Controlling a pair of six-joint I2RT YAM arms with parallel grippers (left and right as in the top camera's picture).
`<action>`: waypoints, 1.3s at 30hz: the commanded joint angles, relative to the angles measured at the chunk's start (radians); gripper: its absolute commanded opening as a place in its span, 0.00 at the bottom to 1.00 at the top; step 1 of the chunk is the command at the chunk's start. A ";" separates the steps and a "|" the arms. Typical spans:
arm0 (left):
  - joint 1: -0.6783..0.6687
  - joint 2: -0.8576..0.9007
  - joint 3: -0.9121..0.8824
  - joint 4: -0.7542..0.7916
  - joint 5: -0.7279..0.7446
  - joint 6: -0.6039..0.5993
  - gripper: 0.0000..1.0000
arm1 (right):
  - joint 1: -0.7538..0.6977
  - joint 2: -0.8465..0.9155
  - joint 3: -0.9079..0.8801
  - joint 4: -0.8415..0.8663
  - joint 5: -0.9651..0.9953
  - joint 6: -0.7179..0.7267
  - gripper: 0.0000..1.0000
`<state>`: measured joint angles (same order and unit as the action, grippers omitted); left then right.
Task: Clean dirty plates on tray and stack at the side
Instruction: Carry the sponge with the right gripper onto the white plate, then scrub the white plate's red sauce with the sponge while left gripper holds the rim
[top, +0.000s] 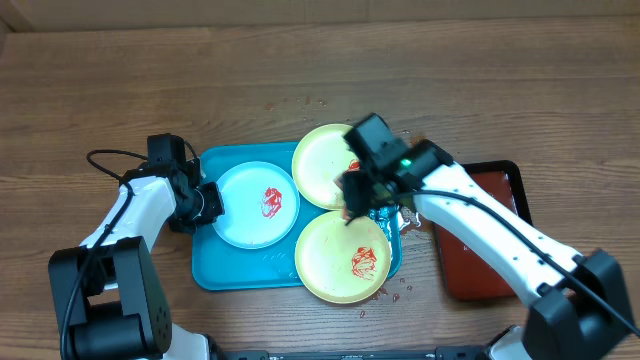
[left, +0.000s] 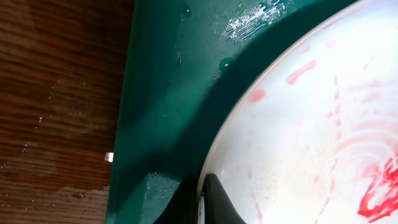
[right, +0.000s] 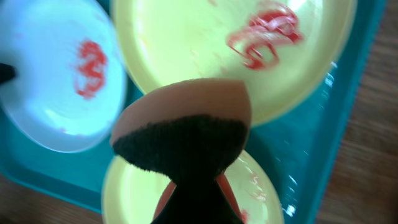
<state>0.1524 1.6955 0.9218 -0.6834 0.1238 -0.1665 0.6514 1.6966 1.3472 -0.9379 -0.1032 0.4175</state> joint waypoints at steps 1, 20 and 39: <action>0.003 0.019 -0.014 -0.015 -0.040 -0.024 0.04 | 0.024 0.102 0.095 0.014 -0.098 0.001 0.04; -0.011 0.019 -0.014 -0.008 0.054 -0.021 0.04 | 0.201 0.365 0.134 0.463 -0.557 0.025 0.04; -0.049 0.019 -0.014 -0.018 0.053 -0.021 0.04 | 0.164 0.449 0.168 0.334 -0.033 0.110 0.04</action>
<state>0.1108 1.6955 0.9222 -0.6914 0.1772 -0.1810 0.8318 2.1429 1.4731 -0.5583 -0.3393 0.5133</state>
